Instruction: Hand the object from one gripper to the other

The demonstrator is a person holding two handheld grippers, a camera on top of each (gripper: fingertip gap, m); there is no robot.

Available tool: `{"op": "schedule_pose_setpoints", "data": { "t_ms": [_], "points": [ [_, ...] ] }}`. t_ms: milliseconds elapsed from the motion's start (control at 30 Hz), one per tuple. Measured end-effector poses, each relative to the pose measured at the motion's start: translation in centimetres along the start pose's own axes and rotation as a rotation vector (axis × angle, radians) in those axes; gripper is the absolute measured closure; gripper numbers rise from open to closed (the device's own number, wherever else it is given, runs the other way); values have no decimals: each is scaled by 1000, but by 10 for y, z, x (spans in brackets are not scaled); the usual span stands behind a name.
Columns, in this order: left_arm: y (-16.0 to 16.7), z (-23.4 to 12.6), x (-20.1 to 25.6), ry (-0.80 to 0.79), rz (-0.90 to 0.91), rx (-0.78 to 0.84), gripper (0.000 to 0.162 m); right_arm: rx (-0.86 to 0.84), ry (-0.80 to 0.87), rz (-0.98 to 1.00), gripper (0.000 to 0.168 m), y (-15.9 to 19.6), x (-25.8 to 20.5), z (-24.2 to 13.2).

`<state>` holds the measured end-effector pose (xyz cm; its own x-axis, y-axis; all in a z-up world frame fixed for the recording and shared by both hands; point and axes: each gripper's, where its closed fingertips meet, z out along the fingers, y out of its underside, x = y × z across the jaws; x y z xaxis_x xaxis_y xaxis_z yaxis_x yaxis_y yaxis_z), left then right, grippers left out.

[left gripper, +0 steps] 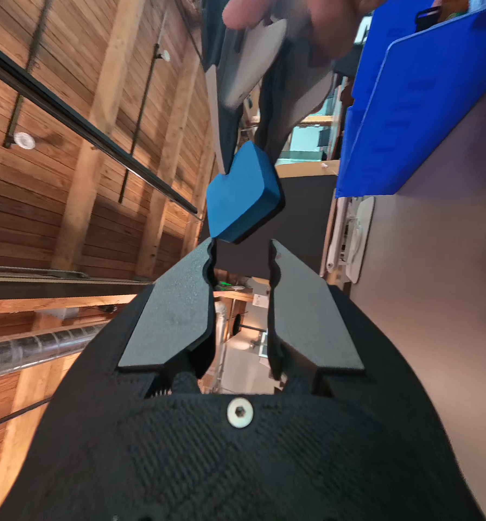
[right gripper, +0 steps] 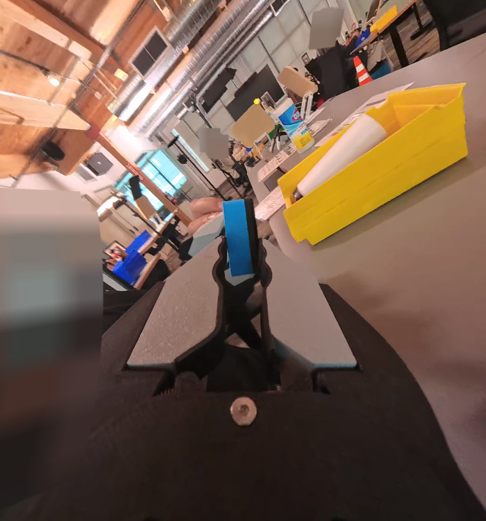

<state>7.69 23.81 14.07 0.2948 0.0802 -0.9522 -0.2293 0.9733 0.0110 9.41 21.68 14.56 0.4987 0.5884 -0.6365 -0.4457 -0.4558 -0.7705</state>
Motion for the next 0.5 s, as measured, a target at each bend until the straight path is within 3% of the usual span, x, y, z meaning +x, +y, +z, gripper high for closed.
{"op": "schedule_pose_setpoints", "data": {
  "t_ms": [133,367,500],
  "points": [
    [-2,-1,-6,-57,53,19,125,13,-13,100,149,0,8,4],
    [-19,-6,1,-72,124,95,135,28,-112,187,149,3,2,16],
    [-18,-6,-2,8,-49,96,138,13,-109,103,143,4,1,14]
  ]
}}
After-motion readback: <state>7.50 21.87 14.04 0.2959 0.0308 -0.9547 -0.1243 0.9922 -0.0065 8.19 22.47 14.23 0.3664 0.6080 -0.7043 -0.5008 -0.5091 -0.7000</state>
